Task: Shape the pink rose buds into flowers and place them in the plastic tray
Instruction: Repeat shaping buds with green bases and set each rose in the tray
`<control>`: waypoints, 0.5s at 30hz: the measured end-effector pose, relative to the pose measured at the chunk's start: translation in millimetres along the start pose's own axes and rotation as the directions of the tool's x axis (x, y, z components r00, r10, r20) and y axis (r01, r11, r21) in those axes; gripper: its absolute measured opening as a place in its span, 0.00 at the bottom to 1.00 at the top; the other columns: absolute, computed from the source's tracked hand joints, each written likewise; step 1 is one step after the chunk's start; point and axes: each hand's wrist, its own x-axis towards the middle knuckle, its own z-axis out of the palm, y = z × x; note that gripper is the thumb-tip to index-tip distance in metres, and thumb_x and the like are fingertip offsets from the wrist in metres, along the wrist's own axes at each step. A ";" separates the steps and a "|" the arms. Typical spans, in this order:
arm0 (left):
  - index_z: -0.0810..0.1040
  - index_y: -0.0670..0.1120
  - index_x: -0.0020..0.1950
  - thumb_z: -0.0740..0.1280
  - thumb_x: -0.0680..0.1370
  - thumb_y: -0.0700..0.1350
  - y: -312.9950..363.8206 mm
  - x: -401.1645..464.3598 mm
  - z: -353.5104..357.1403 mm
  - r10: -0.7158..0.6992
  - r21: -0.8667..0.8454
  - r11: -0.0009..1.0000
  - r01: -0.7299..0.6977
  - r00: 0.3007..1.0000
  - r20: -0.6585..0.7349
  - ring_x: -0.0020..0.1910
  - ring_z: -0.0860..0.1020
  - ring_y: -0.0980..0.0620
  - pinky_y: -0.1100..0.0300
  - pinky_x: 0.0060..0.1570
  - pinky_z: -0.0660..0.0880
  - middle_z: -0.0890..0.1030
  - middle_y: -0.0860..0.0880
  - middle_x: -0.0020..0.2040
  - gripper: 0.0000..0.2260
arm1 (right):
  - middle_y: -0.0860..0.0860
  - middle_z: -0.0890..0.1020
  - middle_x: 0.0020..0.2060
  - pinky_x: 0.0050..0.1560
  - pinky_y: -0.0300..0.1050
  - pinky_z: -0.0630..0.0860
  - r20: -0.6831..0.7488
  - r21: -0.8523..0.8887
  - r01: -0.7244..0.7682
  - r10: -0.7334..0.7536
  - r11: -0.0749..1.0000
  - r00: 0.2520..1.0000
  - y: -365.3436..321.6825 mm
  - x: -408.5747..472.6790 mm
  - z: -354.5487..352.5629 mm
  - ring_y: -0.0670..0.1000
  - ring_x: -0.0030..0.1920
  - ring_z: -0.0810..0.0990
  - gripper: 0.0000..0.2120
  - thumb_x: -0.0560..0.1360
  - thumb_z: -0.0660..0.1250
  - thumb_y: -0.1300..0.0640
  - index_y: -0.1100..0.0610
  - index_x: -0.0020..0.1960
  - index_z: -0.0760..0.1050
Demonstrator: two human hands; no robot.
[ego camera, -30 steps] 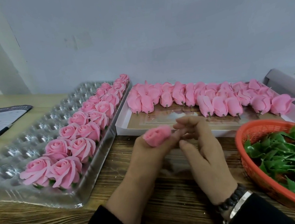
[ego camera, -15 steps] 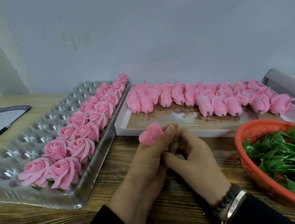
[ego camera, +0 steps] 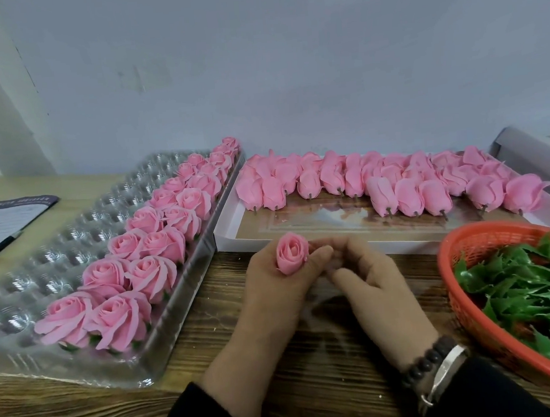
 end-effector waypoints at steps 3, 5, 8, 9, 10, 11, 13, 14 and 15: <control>0.75 0.50 0.33 0.71 0.70 0.35 0.7 -1.1 1.8 0.107 0.229 0.968 -0.104 0.994 -0.003 0.26 0.73 0.64 0.73 0.29 0.69 0.78 0.57 0.26 0.13 | 0.49 0.83 0.44 0.47 0.33 0.75 -0.180 -0.100 0.096 -0.113 0.990 0.977 -1.0 0.2 -1.0 0.45 0.47 0.81 0.15 0.76 0.61 0.68 0.50 0.48 0.78; 0.74 0.53 0.32 0.72 0.70 0.35 -0.9 -2.0 3.8 0.124 0.298 0.945 -0.133 0.991 0.050 0.27 0.72 0.64 0.74 0.30 0.67 0.76 0.60 0.25 0.15 | 0.47 0.83 0.46 0.50 0.40 0.77 -0.206 -0.125 0.158 -0.182 0.979 0.962 -3.2 -1.4 0.1 0.44 0.48 0.81 0.11 0.77 0.61 0.63 0.49 0.50 0.78; 0.78 0.49 0.39 0.72 0.70 0.36 -4.5 -2.7 7.2 0.111 0.337 0.930 -0.147 0.986 0.125 0.33 0.76 0.60 0.64 0.37 0.74 0.80 0.55 0.32 0.08 | 0.44 0.83 0.47 0.49 0.41 0.77 -0.191 -0.173 0.234 -0.266 0.957 0.945 -8.3 -4.9 3.9 0.45 0.51 0.81 0.09 0.76 0.60 0.52 0.47 0.51 0.78; 0.80 0.46 0.43 0.72 0.70 0.37 -5.3 -2.9 7.8 0.087 0.342 0.930 -0.132 0.986 0.145 0.36 0.79 0.56 0.59 0.40 0.76 0.82 0.52 0.37 0.06 | 0.43 0.83 0.47 0.50 0.39 0.76 -0.182 -0.189 0.256 -0.290 0.948 0.939 -9.8 -5.6 5.2 0.44 0.51 0.80 0.10 0.75 0.59 0.49 0.45 0.51 0.78; 0.80 0.44 0.46 0.71 0.71 0.37 -5.9 -3.6 8.3 0.072 0.348 0.929 -0.126 0.984 0.162 0.40 0.80 0.54 0.57 0.43 0.78 0.83 0.50 0.40 0.06 | 0.42 0.83 0.47 0.52 0.38 0.75 -0.173 -0.202 0.271 -0.307 0.941 0.936 -10.9 -6.2 6.3 0.43 0.52 0.80 0.12 0.74 0.57 0.47 0.44 0.51 0.78; 0.80 0.44 0.48 0.71 0.71 0.37 -5.1 -4.7 9.2 0.063 0.342 0.932 -0.124 0.981 0.185 0.42 0.81 0.54 0.58 0.44 0.78 0.84 0.49 0.42 0.07 | 0.40 0.83 0.47 0.54 0.39 0.74 -0.164 -0.215 0.281 -0.318 0.935 0.934 -11.8 -6.8 7.6 0.43 0.53 0.79 0.13 0.74 0.55 0.46 0.43 0.50 0.78; 0.79 0.48 0.45 0.68 0.73 0.36 -5.4 -6.8 10.6 0.066 0.324 0.936 -0.136 0.974 0.217 0.40 0.81 0.59 0.68 0.39 0.76 0.83 0.55 0.38 0.07 | 0.39 0.82 0.48 0.57 0.42 0.72 -0.143 -0.248 0.296 -0.337 0.922 0.931 -11.9 -7.6 9.9 0.42 0.54 0.78 0.14 0.74 0.55 0.45 0.43 0.50 0.78; 0.78 0.51 0.43 0.67 0.74 0.35 -5.7 -8.2 11.4 0.063 0.331 0.934 -0.136 0.973 0.223 0.39 0.81 0.62 0.72 0.36 0.74 0.83 0.58 0.35 0.10 | 0.39 0.82 0.48 0.58 0.43 0.72 -0.133 -0.269 0.296 -0.340 0.917 0.931 -11.8 -7.7 10.9 0.43 0.55 0.78 0.14 0.74 0.54 0.45 0.42 0.50 0.78; 0.78 0.51 0.43 0.66 0.74 0.35 -5.5 -9.1 12.5 0.058 0.328 0.935 -0.135 0.971 0.233 0.39 0.80 0.64 0.74 0.35 0.72 0.82 0.59 0.35 0.11 | 0.40 0.82 0.48 0.58 0.44 0.72 -0.124 -0.286 0.289 -0.335 0.914 0.934 -11.3 -7.6 11.7 0.44 0.55 0.78 0.14 0.74 0.54 0.45 0.42 0.50 0.78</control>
